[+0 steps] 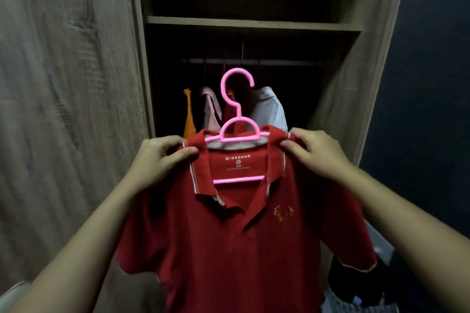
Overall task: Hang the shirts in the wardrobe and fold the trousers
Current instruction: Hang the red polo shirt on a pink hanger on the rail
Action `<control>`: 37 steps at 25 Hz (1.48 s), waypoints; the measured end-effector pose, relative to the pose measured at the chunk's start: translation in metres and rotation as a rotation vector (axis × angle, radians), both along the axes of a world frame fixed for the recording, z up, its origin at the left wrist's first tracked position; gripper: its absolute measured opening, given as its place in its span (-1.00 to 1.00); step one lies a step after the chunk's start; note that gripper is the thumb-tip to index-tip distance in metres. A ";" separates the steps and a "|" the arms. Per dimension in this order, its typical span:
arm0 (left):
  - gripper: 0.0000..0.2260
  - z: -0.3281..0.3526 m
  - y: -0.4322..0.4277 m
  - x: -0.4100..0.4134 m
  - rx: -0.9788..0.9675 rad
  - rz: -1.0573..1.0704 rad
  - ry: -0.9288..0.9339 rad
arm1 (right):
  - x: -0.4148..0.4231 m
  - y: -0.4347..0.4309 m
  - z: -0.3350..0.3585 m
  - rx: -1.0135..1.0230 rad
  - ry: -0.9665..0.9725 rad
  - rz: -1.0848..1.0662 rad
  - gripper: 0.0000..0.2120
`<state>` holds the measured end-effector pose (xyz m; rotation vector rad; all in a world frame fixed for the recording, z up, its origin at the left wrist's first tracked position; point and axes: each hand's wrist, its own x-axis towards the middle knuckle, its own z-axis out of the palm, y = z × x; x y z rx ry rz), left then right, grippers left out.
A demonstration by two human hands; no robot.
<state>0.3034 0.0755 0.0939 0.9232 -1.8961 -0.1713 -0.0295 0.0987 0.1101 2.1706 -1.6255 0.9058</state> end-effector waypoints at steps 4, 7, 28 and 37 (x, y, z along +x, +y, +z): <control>-0.92 0.012 0.009 0.010 0.198 -0.145 -0.264 | -0.010 -0.004 -0.007 0.101 -0.212 -0.033 -0.83; -0.81 0.003 0.017 0.003 0.101 -0.088 -0.277 | 0.003 -0.009 -0.017 -0.100 -0.245 -0.072 -0.74; -0.61 0.002 -0.060 -0.188 0.068 0.172 -0.302 | -0.019 -0.056 0.009 0.250 -0.762 -0.434 -0.71; -0.52 0.026 -0.205 -0.296 0.053 0.165 -0.138 | -0.078 -0.139 0.042 0.193 -0.359 -0.338 -0.64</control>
